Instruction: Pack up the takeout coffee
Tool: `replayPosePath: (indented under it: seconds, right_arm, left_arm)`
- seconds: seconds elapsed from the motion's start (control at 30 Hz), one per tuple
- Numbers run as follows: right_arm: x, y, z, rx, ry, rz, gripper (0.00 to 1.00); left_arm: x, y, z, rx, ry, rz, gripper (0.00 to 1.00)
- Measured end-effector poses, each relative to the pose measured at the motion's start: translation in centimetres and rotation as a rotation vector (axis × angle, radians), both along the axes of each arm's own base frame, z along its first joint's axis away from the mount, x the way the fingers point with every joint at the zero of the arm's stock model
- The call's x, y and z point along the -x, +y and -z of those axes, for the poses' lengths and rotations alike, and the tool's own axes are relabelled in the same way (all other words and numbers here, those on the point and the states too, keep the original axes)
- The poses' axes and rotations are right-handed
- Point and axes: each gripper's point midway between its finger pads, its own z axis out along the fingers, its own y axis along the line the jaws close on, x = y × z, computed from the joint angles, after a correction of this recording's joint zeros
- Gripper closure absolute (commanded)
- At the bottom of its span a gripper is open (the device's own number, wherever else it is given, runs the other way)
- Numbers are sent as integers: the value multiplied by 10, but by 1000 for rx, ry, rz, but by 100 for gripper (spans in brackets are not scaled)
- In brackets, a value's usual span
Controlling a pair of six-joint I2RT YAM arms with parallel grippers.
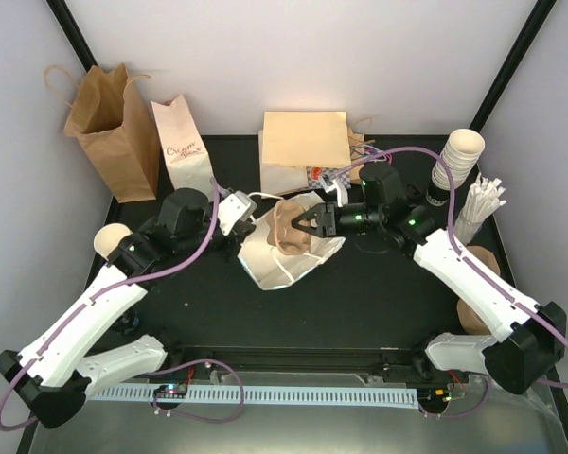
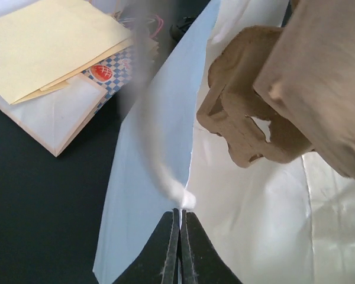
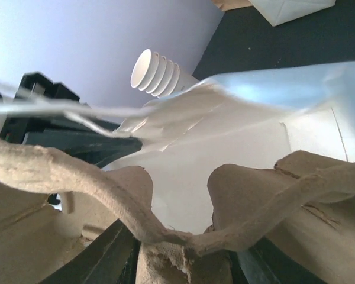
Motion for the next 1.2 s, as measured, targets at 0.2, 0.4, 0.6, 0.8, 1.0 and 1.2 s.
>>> replayPosePath:
  seconds: [0.2, 0.4, 0.6, 0.8, 1.0, 1.2]
  right_arm:
    - [-6, -3, -3, -15, 22, 45, 56]
    - [0, 0, -7, 145, -130, 80, 55]
    - [8, -7, 15, 196, -115, 96, 54]
    - [13, -10, -9, 71, -115, 141, 54]
    - [10, -22, -35, -78, -105, 219, 55]
    - [1, -30, -14, -27, -68, 278, 55]
  left_arm:
    - [5, 1, 1, 5, -44, 7, 98]
    - [3, 1, -2, 17, -66, -1, 98]
    - [2, -1, -1, 22, -71, 4, 98]
    - [1, -2, 1, 25, -70, 1, 98]
    - [1, -2, 1, 27, -72, 2, 98]
    - [1, -3, 1, 33, -69, -1, 98]
